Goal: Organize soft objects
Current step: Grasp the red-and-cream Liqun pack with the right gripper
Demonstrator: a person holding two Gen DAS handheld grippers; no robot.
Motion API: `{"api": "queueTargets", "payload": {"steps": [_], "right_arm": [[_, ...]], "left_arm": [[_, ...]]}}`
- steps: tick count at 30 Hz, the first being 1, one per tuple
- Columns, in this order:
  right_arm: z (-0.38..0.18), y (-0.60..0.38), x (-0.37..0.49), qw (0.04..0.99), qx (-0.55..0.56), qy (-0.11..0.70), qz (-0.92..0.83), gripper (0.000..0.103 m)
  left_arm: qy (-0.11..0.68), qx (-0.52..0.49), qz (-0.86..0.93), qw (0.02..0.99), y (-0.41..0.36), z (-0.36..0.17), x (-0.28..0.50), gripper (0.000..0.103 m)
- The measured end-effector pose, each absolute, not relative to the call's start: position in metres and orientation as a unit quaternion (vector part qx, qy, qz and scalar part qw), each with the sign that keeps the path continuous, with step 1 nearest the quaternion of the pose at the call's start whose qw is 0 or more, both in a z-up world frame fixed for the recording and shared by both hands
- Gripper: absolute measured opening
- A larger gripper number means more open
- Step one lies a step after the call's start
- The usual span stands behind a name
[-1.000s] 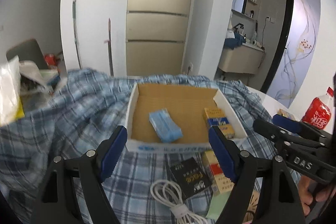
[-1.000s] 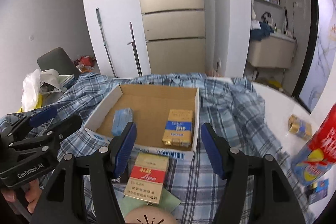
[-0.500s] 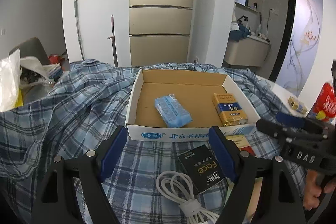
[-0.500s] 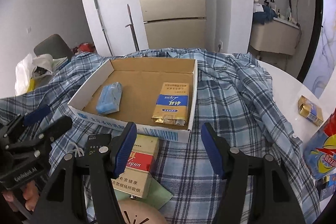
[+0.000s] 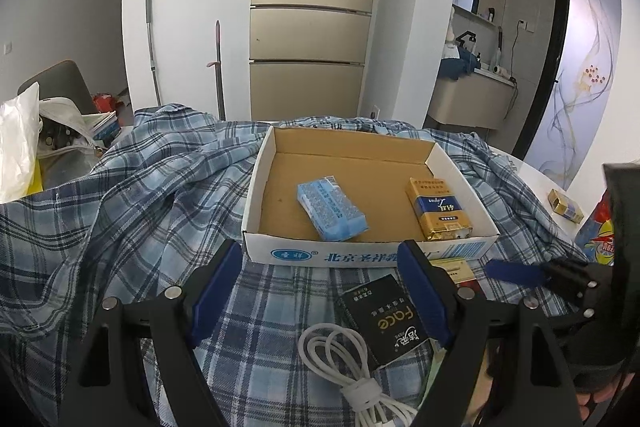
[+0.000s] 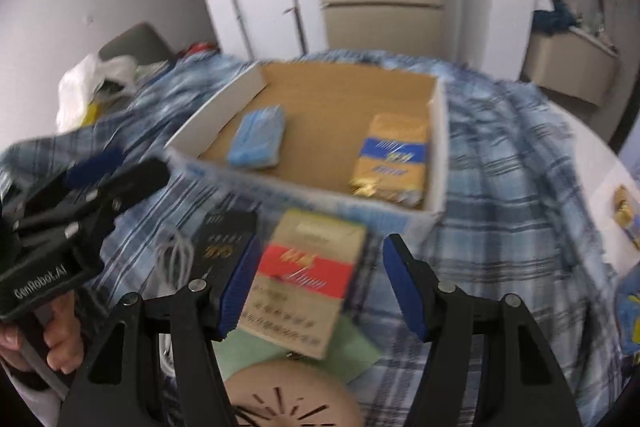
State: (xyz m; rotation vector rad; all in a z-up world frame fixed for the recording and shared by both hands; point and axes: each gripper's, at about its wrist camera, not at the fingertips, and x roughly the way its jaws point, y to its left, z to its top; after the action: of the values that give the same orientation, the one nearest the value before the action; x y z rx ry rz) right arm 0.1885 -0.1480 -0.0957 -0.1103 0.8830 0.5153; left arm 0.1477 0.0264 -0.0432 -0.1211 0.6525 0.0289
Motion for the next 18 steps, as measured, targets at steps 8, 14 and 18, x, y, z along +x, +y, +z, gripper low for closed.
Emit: {"api": "queueTargets", "payload": {"steps": [8,14,18], "right_arm": [[-0.106,-0.136,0.186,0.857,-0.069,0.442,0.255,0.063],[-0.108,-0.139,0.190,0.854,-0.077,0.459,0.232,0.063],[-0.107,-0.146,0.194,0.858,-0.069,0.461,0.214,0.063]], "left_arm": [[0.314,-0.070,0.008,0.947,0.027,-0.043,0.146,0.082],[0.311,-0.064,0.006,0.948,0.026,-0.042,0.145,0.082],[0.311,-0.053,0.002,0.949,0.022,-0.042,0.145,0.082]]}}
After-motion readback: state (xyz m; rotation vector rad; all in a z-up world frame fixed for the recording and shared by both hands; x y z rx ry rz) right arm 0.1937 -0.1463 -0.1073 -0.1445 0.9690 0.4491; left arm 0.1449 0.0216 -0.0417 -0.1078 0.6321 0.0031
